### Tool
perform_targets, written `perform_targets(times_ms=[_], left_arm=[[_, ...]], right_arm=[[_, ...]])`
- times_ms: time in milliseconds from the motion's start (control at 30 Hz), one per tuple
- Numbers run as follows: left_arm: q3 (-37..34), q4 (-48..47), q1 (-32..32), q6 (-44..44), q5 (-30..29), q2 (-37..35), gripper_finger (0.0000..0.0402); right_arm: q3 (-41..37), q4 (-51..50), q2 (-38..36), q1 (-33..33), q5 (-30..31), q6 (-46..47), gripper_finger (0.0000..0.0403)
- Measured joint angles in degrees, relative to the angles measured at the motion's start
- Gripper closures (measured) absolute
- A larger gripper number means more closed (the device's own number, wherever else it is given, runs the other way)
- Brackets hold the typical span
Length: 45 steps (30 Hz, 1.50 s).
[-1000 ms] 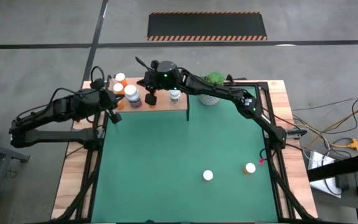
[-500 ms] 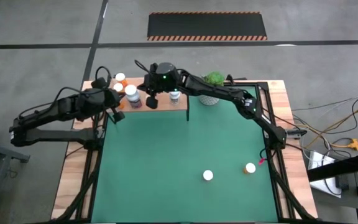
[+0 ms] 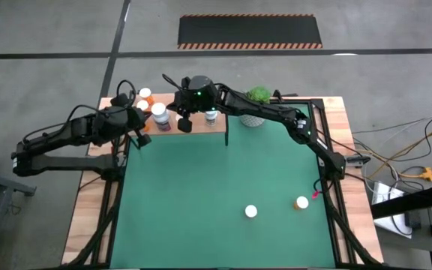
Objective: Pick and place medicine bottles onto shelf by color
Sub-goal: Put the large white pill bottle on the shelf, then adjust the small white pill bottle on the shelf
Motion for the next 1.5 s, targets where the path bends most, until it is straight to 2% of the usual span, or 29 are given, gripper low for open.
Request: perform_targets(times_ms=[167, 367, 633, 733, 967, 1267, 1500], left_arm=[[0.0, 0.1, 0.0, 0.0, 0.0, 0.1, 0.0402], [0.0, 0.1, 0.0, -0.1, 0.1, -0.6, 0.0402], [0.8, 0.1, 0.0, -0.2, 0.6, -1.8, 0.0402], [0.9, 1.0, 0.0, -1.5, 5.1, -2.6, 0.0402], [0.7, 8.7, -0.2, -1.6, 19.8, -2.6, 0.0402], [0.5, 19.7, -1.3, 0.4, 26.7, -0.1, 0.0402], [0.5, 23.2, -1.2, 0.4, 27.6, 0.4, 0.0402]], right_arm=[[0.0, -1.1, 0.0, -0.1, 0.3, 0.7, 0.0392], [0.0, -3.5, -0.7, 0.0, 4.6, -1.1, 0.0392], [0.1, -10.5, -4.6, 0.0, 4.9, -2.6, 0.0392], [0.1, -16.2, -6.6, 0.0, 4.2, -3.9, 0.0392], [0.0, -30.7, -11.6, 0.5, 3.9, -5.0, 0.0392], [-0.1, -41.0, -16.2, 0.9, 4.0, -5.4, 0.0392], [-0.1, -46.4, -18.3, -0.4, 6.1, -7.1, 0.0392]])
